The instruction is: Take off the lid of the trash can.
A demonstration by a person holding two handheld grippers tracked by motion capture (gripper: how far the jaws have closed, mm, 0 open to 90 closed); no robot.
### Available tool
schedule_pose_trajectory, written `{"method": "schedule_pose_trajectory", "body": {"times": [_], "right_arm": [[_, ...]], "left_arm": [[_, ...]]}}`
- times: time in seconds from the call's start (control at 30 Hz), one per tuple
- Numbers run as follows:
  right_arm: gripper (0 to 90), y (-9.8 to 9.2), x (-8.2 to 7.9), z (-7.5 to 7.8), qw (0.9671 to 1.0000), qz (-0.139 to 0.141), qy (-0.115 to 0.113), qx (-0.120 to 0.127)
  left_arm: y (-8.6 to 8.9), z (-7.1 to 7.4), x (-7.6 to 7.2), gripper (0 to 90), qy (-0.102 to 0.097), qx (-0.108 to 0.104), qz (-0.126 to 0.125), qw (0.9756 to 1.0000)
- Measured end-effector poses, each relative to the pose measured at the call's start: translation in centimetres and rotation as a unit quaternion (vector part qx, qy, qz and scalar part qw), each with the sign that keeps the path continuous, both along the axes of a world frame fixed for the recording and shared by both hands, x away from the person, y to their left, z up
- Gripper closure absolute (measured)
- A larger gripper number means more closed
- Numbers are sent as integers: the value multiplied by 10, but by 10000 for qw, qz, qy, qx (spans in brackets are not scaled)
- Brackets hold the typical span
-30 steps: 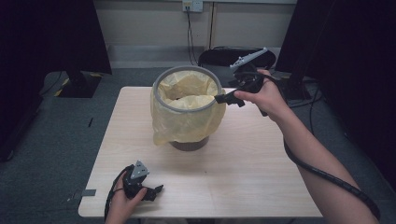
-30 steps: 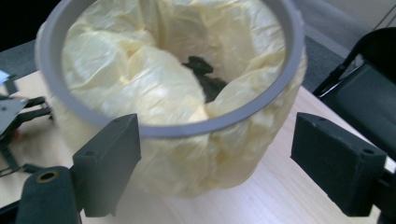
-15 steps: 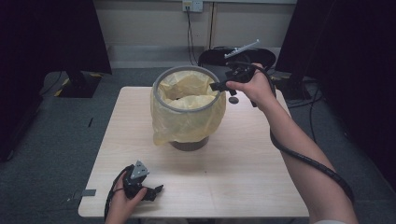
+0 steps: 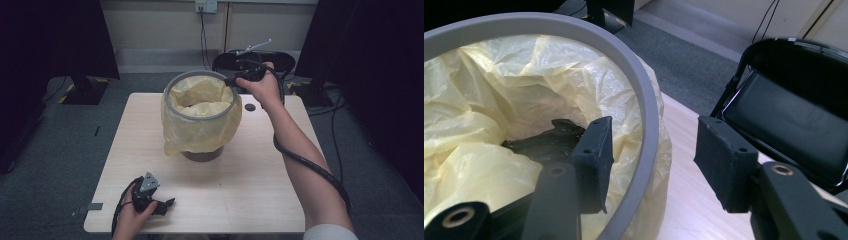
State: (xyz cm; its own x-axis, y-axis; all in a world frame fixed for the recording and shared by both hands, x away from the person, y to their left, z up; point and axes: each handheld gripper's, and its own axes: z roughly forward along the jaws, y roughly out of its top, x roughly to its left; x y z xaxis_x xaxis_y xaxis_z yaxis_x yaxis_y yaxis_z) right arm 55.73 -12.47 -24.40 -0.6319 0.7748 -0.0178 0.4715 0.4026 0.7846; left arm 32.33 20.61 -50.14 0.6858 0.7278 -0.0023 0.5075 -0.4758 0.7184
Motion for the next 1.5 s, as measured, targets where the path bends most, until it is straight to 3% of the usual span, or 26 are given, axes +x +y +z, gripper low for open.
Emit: {"method": "schedule_pose_trajectory", "body": {"times": [0.23, 0.5, 0.6, 0.8, 1.03, 1.3, 1.5], "right_arm": [[653, 6, 4, -7, 9997, -182, 69, -153], [776, 11, 0, -11, 9996, -209, 171, -123], [791, 9, 0, -7, 9991, -317, 277, 47], [789, 7, -2, 4, 9989, -333, 290, 155], [782, -10, -5, 18, 9977, -524, 316, 304], [814, -33, -10, 13, 9957, -730, 424, 381], [827, -46, -13, 12, 9940, -707, 563, 613]], "left_arm": [[0, 0, 0, 41, -1, 4, -2, 10000], [0, 0, 0, 40, 1, 25, -16, 10000], [0, 0, 0, 36, 12, 25, -9, 10000], [0, 0, 0, 35, 21, 9, -5, 10000], [0, 0, 0, 34, 5, 32, -17, 10000], [0, 0, 0, 34, 11, 9, 0, 10000], [0, 0, 0, 34, 14, 9, 2, 10000]]}}
